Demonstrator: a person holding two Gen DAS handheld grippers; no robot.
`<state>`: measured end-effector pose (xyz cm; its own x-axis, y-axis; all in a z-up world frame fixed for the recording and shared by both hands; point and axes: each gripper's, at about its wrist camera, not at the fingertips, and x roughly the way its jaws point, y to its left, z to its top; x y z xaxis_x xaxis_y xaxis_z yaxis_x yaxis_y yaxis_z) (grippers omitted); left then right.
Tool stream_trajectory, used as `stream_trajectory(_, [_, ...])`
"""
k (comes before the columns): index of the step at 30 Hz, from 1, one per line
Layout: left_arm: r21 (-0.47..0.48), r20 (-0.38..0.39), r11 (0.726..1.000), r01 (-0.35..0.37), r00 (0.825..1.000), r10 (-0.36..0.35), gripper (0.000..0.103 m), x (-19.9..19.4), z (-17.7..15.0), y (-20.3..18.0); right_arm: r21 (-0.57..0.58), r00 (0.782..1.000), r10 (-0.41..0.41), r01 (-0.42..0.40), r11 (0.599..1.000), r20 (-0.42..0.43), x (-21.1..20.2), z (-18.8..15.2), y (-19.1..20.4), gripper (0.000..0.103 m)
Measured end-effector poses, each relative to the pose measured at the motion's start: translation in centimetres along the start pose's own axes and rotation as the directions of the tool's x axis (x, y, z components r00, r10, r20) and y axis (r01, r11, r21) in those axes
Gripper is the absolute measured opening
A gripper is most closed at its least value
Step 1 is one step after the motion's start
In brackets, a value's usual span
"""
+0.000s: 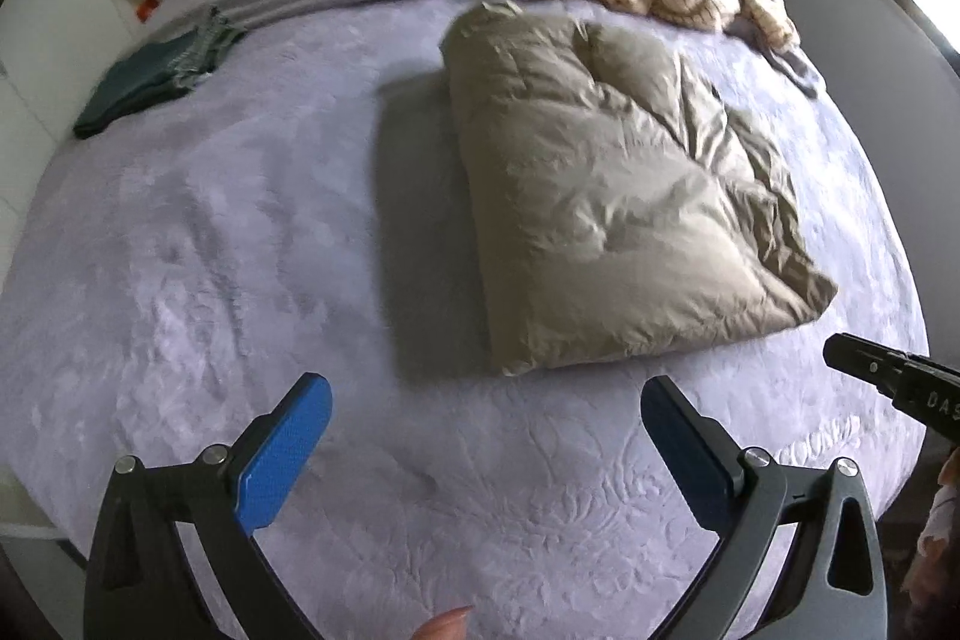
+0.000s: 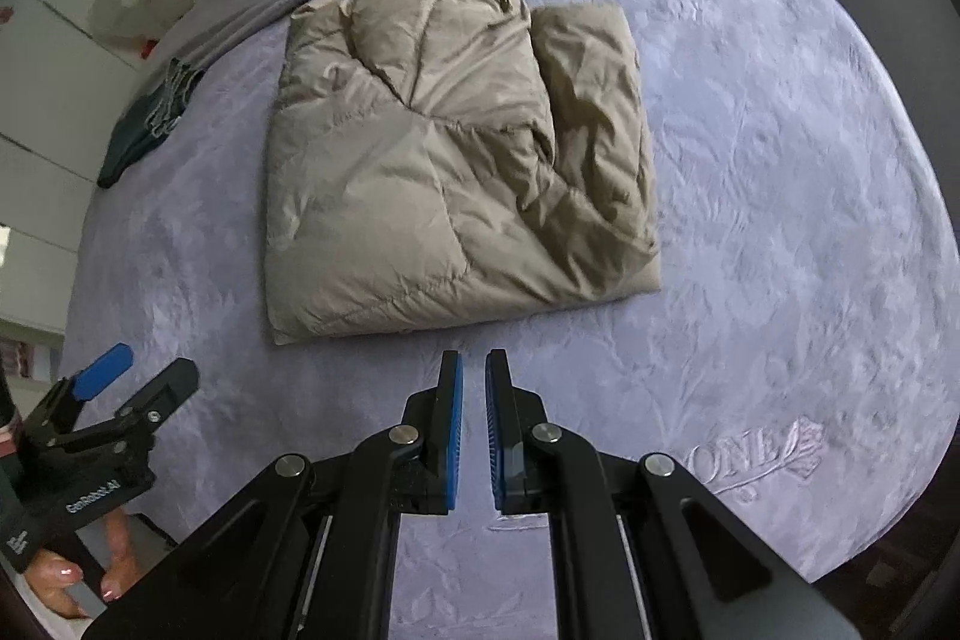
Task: Fold large clothes
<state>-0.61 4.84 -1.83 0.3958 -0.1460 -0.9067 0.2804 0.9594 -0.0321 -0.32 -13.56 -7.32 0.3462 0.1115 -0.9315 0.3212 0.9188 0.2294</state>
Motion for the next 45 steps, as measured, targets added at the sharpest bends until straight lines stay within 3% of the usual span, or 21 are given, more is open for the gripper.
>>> stream_trajectory(5, [-0.037,0.060,0.998,-0.060,0.996,0.062,0.103,-2.9,-0.4,-0.5,-0.038,0.997,-0.039,0.041,0.998,0.063,-2.5,0.3,-0.9,0.012])
stream_trajectory(7, [-0.065,0.074,0.996,-0.059,0.995,0.064,0.103,-4.0,-0.6,-0.6,-0.049,0.997,-0.035,0.038,0.998,0.074,-3.4,0.4,-1.3,0.027])
stream_trajectory(9, [-0.086,0.075,0.995,-0.044,0.996,0.051,0.103,-4.9,-0.9,-0.7,-0.065,0.995,-0.029,0.035,0.997,0.092,-4.5,0.3,-1.5,0.059])
stream_trajectory(13, [-0.127,0.067,0.991,-0.044,0.996,0.053,0.103,-6.4,-1.5,-1.3,-0.113,0.995,-0.005,0.016,0.993,0.102,-6.2,0.2,-1.5,0.080])
stream_trajectory(19, [-0.133,0.098,0.989,-0.056,0.993,0.069,0.103,-8.6,-1.9,-2.2,-0.158,0.990,-0.002,0.025,0.987,0.143,-8.4,-0.3,-0.9,0.086])
stream_trajectory(22, [-0.124,0.121,0.990,-0.069,0.989,0.084,0.103,-9.6,-1.7,-2.6,-0.172,0.980,-0.007,0.042,0.984,0.200,-9.8,-0.6,-0.6,0.103])
stream_trajectory(30, [-0.122,0.168,0.987,-0.100,0.978,0.120,0.103,-11.7,-0.8,-2.8,-0.187,0.931,-0.022,0.096,0.978,0.365,-13.1,-0.5,0.4,0.103])
stream_trajectory(45, [-0.144,0.202,0.982,-0.124,0.967,0.152,0.103,-13.3,-0.7,-2.8,-0.179,0.935,-0.031,0.100,0.979,0.352,-14.2,0.3,0.5,0.103])
